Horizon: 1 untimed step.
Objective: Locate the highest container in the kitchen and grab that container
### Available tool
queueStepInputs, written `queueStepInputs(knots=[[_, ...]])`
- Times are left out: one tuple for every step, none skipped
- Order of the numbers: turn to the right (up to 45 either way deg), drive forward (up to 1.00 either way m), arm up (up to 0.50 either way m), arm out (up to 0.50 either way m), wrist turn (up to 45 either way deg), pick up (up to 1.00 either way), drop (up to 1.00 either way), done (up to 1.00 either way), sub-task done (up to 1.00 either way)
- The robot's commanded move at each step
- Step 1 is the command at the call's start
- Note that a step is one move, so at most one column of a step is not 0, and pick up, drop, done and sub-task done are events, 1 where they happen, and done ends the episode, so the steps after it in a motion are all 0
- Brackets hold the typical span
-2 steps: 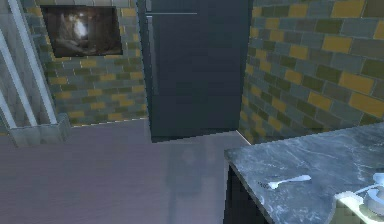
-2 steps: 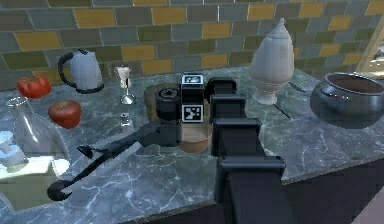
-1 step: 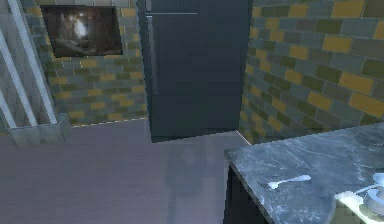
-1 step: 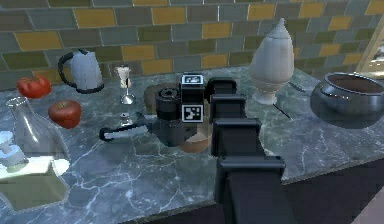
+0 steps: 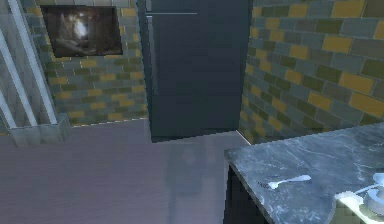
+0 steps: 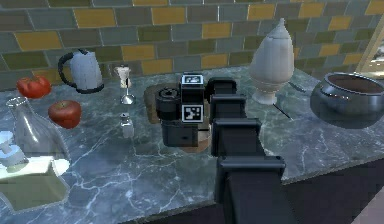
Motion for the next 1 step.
queueStepInputs(knots=[[0.0,0.00,0.00,0.00,6.0,0.00,0.00,0.00,0.00]])
